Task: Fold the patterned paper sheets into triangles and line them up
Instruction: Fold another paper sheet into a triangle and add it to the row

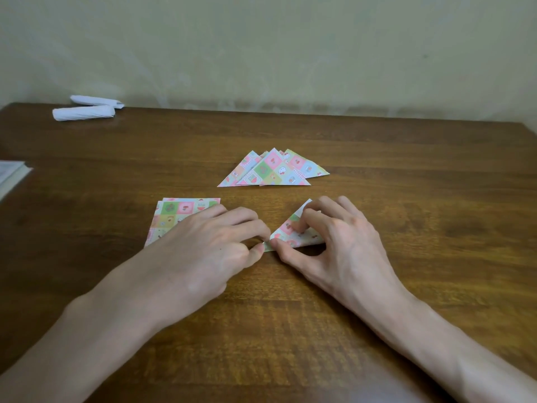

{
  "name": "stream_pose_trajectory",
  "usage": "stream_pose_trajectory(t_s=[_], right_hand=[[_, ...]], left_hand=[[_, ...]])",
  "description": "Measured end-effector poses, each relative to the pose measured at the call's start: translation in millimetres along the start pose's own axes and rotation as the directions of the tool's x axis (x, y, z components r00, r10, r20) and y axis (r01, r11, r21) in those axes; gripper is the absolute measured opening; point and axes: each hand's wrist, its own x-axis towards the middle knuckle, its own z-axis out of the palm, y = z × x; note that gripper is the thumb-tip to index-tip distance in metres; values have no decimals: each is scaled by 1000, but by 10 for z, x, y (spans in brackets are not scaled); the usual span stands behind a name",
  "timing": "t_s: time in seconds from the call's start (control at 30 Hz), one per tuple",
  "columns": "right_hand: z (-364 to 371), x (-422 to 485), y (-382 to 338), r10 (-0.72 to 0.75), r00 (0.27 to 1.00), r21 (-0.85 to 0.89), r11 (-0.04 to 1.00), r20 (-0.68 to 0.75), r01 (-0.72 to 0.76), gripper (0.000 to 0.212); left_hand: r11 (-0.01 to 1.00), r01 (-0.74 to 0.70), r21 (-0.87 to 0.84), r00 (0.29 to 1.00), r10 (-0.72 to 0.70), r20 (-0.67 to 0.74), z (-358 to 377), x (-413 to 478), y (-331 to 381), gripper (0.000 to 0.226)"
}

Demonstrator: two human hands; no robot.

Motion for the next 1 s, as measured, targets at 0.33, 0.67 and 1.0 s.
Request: stream_pose_trajectory(t_s=[0.33, 0.67, 1.0], right_hand=[[45, -15, 15, -12, 1000, -50, 999, -11, 12, 46], [42, -34, 30, -19, 1000, 0, 1000, 11, 19, 42], [53, -27, 45, -18, 1000, -11, 1000, 17, 18, 44]], left_hand=[[983, 85, -163, 996, -83, 17, -12, -82, -1, 63], [949, 230, -215, 964, -192, 183, 29, -134, -64, 67], [963, 153, -221, 986, -134, 99, -27, -114, -29, 63]])
